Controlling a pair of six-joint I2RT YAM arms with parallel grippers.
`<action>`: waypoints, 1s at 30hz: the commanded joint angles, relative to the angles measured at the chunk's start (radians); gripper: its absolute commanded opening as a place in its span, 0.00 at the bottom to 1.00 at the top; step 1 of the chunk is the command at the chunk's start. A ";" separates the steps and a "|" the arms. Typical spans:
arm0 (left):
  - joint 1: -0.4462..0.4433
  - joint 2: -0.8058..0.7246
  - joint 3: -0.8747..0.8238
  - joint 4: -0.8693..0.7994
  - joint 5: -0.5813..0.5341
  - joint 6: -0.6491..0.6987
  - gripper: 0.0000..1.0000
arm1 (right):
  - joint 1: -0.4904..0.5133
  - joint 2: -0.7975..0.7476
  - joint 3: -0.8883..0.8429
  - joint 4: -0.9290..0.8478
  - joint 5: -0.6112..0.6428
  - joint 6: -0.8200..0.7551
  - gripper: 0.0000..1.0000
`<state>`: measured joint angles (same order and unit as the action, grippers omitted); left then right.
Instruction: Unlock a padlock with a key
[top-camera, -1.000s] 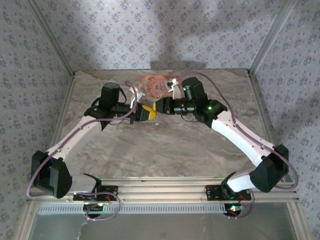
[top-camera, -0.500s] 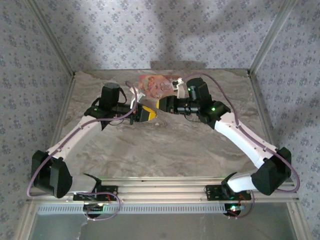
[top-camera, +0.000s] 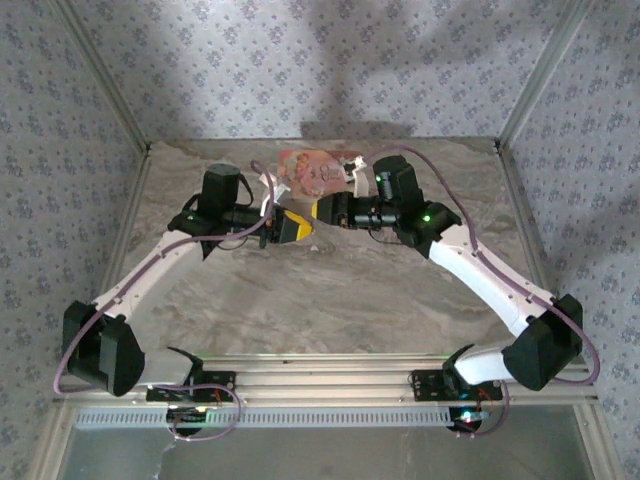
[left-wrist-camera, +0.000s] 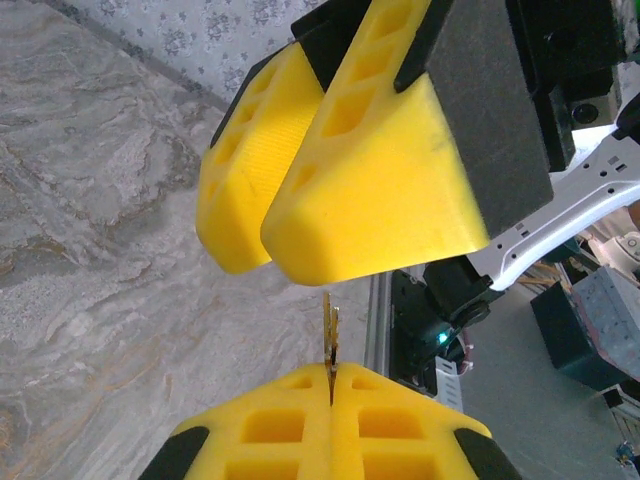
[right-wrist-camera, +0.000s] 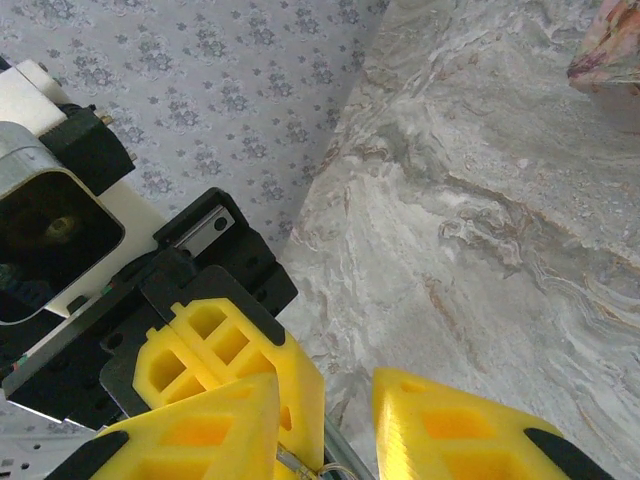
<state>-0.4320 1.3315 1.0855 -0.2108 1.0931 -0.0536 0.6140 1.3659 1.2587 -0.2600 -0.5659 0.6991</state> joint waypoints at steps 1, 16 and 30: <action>0.003 0.005 0.035 -0.008 0.037 0.011 0.00 | 0.009 0.010 -0.005 -0.004 -0.029 -0.013 0.30; 0.016 0.002 0.034 -0.001 0.039 0.007 0.00 | 0.004 -0.003 -0.034 -0.029 -0.016 -0.018 0.28; 0.033 0.007 0.022 0.063 0.039 -0.047 0.00 | 0.003 -0.039 -0.107 -0.031 -0.008 -0.008 0.25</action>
<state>-0.4072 1.3319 1.0859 -0.2279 1.1004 -0.0807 0.6144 1.3468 1.1931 -0.2558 -0.5610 0.6952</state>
